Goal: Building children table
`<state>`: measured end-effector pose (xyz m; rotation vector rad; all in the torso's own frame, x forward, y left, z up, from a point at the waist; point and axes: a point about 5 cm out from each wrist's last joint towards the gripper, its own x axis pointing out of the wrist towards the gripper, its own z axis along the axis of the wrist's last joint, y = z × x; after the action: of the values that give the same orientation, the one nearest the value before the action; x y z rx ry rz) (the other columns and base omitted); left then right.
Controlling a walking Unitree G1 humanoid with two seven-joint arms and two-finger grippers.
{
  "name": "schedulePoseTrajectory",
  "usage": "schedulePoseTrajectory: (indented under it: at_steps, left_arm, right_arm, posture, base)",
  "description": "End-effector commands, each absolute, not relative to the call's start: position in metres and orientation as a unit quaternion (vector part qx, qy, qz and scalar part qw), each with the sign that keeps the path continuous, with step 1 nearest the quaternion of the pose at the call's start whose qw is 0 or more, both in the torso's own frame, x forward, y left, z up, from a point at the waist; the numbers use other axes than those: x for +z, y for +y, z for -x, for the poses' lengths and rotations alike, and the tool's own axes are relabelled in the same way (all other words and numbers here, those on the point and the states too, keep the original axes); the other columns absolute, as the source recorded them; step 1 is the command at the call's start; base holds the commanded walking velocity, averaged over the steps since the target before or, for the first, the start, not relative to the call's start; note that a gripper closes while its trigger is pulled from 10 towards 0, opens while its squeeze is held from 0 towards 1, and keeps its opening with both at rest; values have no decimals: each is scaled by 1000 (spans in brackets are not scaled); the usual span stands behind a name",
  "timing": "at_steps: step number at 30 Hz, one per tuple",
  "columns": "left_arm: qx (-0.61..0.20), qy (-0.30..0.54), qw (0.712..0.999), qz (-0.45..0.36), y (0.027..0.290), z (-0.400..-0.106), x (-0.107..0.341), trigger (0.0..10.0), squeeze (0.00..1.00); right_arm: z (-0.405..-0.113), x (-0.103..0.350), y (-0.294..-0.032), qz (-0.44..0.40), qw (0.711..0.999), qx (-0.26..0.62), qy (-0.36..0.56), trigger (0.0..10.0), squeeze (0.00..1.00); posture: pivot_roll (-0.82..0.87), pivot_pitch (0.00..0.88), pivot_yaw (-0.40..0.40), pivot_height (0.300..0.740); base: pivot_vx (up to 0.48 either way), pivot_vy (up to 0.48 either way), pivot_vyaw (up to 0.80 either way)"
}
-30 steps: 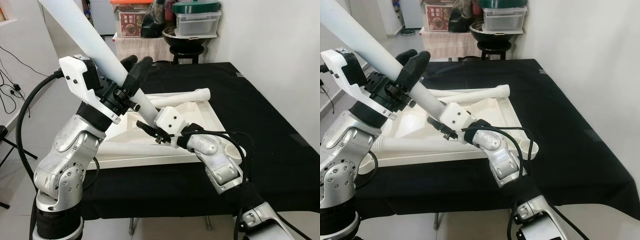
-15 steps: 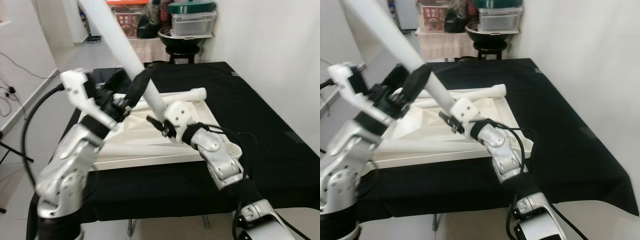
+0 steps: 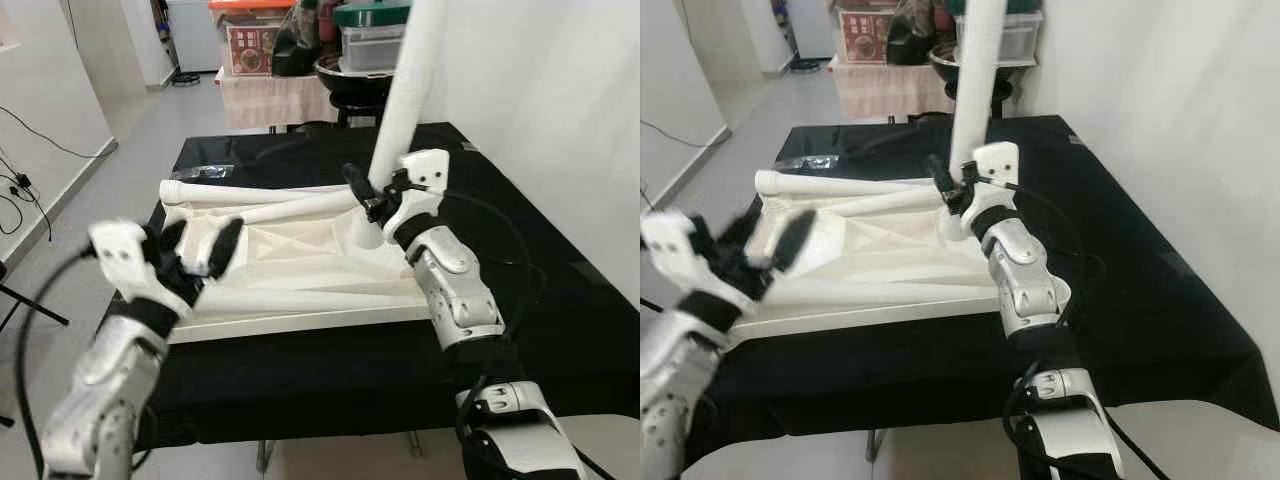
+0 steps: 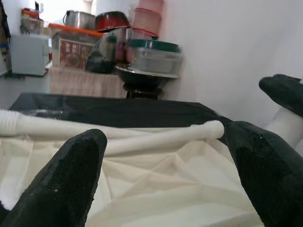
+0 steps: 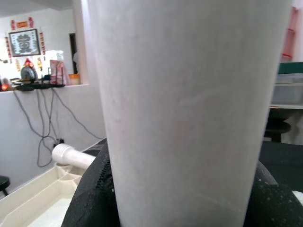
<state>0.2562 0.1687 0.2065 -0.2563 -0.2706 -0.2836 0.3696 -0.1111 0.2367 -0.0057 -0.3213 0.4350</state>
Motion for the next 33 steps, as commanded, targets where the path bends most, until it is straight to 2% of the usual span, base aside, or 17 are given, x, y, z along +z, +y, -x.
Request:
schedulePoseTrajectory:
  at_steps: [1, 5, 16, 19, 33]
  left_arm:
    - [-138, -118, 976, 122, 166, -257, 197, 10000, 0]
    - [-139, -90, 978, 129, 157, -256, 179, 10000, 0]
    - [-131, -73, 980, 127, 153, -257, 170, 10000, 0]
    - [-122, -43, 986, 101, 148, -261, 160, 10000, 0]
    - [-133, -37, 989, 52, 150, -257, 153, 10000, 0]
  right_arm:
    - [-366, 237, -102, 3, 958, 237, -162, 10000, 0]
    - [-359, 229, -90, 10, 952, 265, -155, 10000, 0]
    - [-356, 222, -82, 30, 947, 283, -149, 10000, 0]
    - [-355, 218, -79, 46, 945, 289, -146, 10000, 0]
    - [-354, 209, -82, 71, 947, 288, -121, 10000, 0]
  posture:
    - [-40, 0, 14, 740]
    - [-40, 7, 15, 740]
    - [-31, 12, 18, 740]
    - [-27, 14, 21, 740]
    - [-29, 36, 13, 740]
  base:
    - [0, -480, 0]
    - [0, -480, 0]
    - [0, -466, 0]
    - [0, 0, 0]
    - [0, 0, 0]
